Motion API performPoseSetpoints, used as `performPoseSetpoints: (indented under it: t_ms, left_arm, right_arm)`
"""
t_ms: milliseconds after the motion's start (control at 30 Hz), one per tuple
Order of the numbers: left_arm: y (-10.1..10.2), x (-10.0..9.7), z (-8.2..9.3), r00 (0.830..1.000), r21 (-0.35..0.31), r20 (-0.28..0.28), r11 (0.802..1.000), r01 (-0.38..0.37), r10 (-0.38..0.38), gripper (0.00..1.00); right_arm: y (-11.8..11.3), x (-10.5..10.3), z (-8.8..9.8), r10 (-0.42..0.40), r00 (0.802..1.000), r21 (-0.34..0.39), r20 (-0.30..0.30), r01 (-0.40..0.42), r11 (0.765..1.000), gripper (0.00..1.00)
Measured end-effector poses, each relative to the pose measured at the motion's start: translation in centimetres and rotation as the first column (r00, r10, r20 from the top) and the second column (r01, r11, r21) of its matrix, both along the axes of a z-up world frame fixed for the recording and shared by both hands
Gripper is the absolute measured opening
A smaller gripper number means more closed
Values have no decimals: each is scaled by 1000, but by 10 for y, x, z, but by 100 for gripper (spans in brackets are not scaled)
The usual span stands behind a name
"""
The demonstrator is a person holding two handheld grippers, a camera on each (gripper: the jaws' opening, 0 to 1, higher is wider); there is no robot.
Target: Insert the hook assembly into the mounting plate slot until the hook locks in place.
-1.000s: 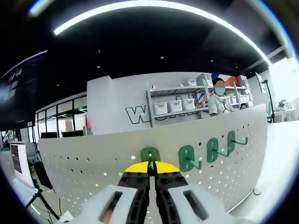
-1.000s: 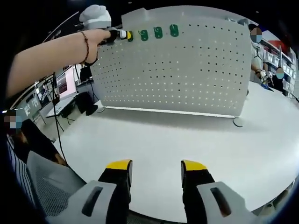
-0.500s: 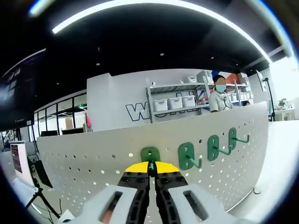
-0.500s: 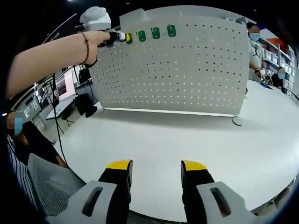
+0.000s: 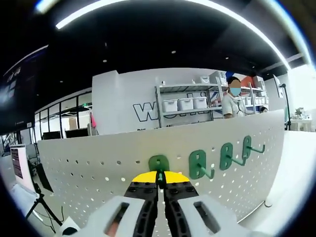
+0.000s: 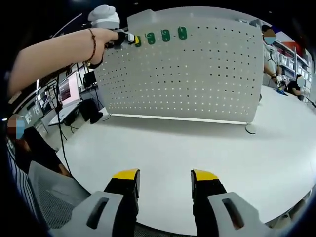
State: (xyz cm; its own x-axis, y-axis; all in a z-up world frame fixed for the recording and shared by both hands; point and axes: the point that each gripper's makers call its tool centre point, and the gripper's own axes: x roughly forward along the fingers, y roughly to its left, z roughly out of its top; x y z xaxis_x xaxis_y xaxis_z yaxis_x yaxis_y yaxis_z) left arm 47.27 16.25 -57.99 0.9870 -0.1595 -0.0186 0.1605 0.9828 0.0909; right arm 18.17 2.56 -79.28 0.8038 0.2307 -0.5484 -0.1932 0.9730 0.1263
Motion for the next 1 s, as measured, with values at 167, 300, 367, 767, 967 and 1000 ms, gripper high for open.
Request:
performPoseSetpoints:
  t_ms: [167, 300, 367, 767, 967, 1000]
  left_arm:
    - [-2, -1, -2, 999, -28, -42, 999, 26, -27, 4]
    - [-10, -4, -5, 995, -85, -72, 995, 61, -67, 15]
    - [-11, -6, -5, 996, -46, -74, 997, 55, -58, 21]
    - [-2, -17, 5, 993, -102, -81, 991, 81, -89, 49]
    - [3, -27, 1, 988, -112, -95, 988, 110, -121, 61]
    - [4, -31, -1, 987, -108, -98, 987, 120, -131, 61]
  right_arm:
    - [-1, 0, 0, 0, 1000, -5, 3, 0, 1000, 38]
    - [-1, 1, 0, 2, 1000, -8, 3, -2, 1000, 38]
    - [-1, 1, 1, 1, 1000, -11, 7, -1, 1000, 39]
    - [-2, 0, 1, 10, 1000, -29, 16, -10, 1000, 39]
    - [-7, 1, 2, 0, 1000, -31, 23, 1, 1000, 39]
    - [-9, 1, 3, -7, 1000, -31, 27, 8, 1000, 39]
